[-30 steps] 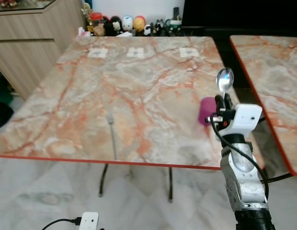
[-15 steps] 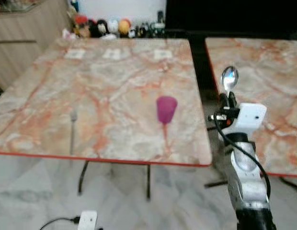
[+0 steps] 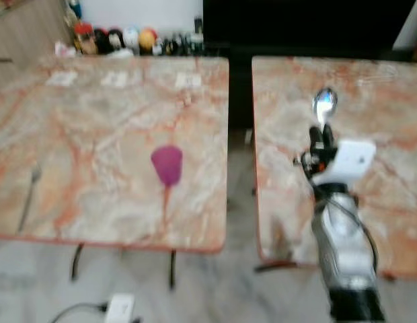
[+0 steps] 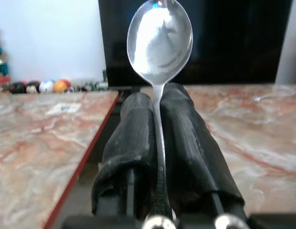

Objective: Setting the table

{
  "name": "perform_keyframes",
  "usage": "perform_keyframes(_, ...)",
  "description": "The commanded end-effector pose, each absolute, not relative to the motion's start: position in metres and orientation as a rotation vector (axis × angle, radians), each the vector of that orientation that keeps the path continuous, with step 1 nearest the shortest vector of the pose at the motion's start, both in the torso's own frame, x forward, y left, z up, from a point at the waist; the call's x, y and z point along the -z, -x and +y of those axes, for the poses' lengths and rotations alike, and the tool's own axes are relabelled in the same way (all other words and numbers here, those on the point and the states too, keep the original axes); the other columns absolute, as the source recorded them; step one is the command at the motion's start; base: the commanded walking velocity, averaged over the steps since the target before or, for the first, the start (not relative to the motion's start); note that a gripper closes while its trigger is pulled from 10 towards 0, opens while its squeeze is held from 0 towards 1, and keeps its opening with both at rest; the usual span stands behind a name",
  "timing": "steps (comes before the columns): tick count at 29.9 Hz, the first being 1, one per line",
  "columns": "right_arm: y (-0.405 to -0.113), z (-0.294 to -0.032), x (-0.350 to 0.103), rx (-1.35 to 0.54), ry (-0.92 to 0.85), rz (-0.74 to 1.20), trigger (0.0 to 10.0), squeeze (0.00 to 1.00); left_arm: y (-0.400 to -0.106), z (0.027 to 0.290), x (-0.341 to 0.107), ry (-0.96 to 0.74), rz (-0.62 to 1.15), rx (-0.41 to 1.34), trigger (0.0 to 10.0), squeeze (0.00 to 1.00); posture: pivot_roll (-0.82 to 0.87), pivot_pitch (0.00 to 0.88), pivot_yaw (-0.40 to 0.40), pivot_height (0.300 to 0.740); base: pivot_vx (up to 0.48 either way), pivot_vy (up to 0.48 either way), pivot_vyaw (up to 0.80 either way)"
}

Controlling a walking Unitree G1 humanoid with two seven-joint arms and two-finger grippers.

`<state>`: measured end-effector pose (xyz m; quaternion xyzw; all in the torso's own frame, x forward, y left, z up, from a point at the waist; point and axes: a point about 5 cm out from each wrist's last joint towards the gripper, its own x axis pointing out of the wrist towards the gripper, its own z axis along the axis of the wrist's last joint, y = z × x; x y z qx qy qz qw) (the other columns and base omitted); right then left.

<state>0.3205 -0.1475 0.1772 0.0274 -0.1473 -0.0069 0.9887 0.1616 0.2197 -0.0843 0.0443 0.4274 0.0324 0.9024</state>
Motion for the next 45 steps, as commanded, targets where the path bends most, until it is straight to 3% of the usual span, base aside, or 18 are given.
perform_keyframes(1, -0.320, -0.158, -0.175, 0.051, -0.070, -0.279, 10.0, 0.00, -0.159, 0.217, 0.086, -0.082, 0.891, -0.063, 10.0, 0.00, -0.07, 0.101, 0.027, 0.740, 0.270, -0.394, -0.61)
perform_keyframes(20, -0.318, -0.153, -0.176, 0.034, -0.056, -0.292, 10.0, 0.00, -0.163, 0.215, 0.085, -0.075, 0.880, -0.070, 10.0, 0.00, -0.07, 0.103, 0.028, 0.740, 0.286, -0.356, -0.72)
perform_keyframes(45, -0.314, -0.152, -0.182, 0.006, -0.045, -0.319, 10.0, 0.00, -0.157, 0.225, 0.085, -0.066, 0.904, -0.093, 10.0, 0.00, -0.07, 0.105, 0.025, 0.740, 0.000, 0.000, 0.00)
